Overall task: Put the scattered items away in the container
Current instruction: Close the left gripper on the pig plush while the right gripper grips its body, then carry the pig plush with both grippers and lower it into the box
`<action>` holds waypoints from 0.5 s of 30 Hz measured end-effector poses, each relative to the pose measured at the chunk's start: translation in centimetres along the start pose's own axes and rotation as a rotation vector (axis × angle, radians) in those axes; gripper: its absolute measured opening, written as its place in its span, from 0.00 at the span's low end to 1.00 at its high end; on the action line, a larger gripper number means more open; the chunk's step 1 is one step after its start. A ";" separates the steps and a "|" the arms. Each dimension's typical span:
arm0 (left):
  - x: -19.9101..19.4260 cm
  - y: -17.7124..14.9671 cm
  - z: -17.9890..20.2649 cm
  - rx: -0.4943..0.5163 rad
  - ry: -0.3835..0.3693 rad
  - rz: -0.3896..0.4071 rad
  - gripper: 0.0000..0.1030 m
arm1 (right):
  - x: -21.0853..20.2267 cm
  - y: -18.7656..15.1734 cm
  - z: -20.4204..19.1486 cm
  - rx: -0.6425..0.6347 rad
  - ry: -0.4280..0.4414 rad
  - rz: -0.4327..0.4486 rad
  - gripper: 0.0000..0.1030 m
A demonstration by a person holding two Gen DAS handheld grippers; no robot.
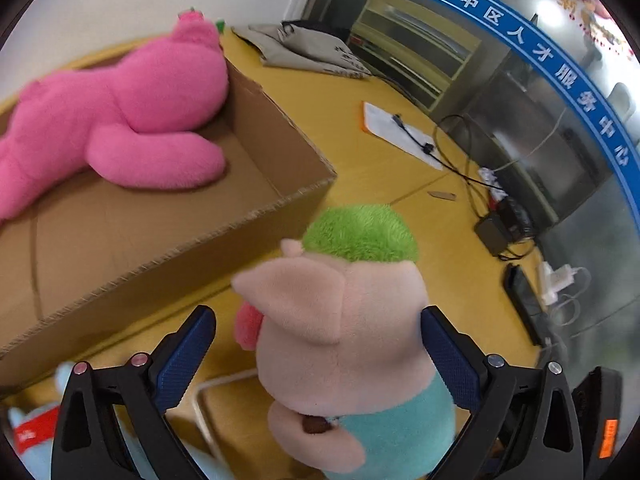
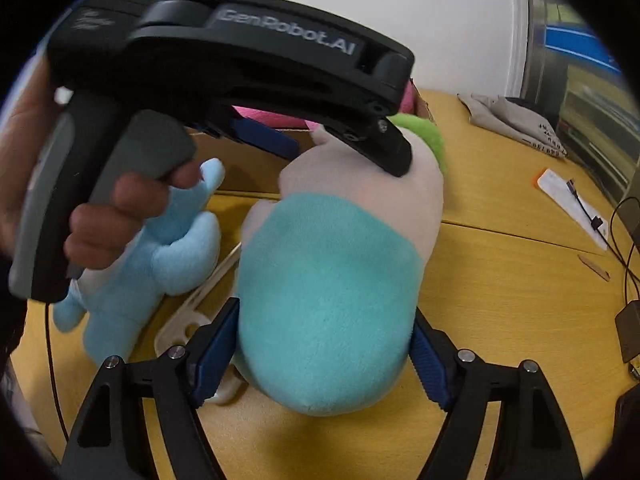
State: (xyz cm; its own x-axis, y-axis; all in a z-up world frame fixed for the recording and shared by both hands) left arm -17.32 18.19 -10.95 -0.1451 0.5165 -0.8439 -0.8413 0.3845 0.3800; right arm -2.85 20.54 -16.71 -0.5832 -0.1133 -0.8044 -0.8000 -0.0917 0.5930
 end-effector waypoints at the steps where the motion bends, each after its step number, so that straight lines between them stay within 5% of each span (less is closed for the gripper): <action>1: 0.0 -0.2 0.2 0.001 -0.023 -0.002 0.86 | 0.0 -0.3 0.0 -0.011 -0.002 0.004 0.75; 7: -1.8 -1.2 0.7 0.027 -0.015 0.013 0.76 | 0.2 -0.5 -1.3 -0.127 -0.063 0.008 0.75; 15: -4.4 -1.7 0.5 0.011 -0.035 0.090 0.81 | -0.7 -0.3 -2.9 -0.246 -0.151 0.026 0.70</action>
State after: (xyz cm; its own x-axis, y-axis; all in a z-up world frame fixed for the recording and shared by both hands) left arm -14.95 15.68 -7.71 -0.2012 0.5761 -0.7922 -0.8199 0.3435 0.4580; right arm -1.76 17.81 -16.24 -0.6319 0.0287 -0.7745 -0.7374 -0.3297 0.5895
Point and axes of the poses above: each gripper's, at about its wrist camera, not at the fingertips, and x roughly the way its jaws point, z to its right, y to its top, the point moved 8 cm from there along x, roughly the way its jaws point, and after that the axes turned 8 degrees about -z, right-handed, at the moved point
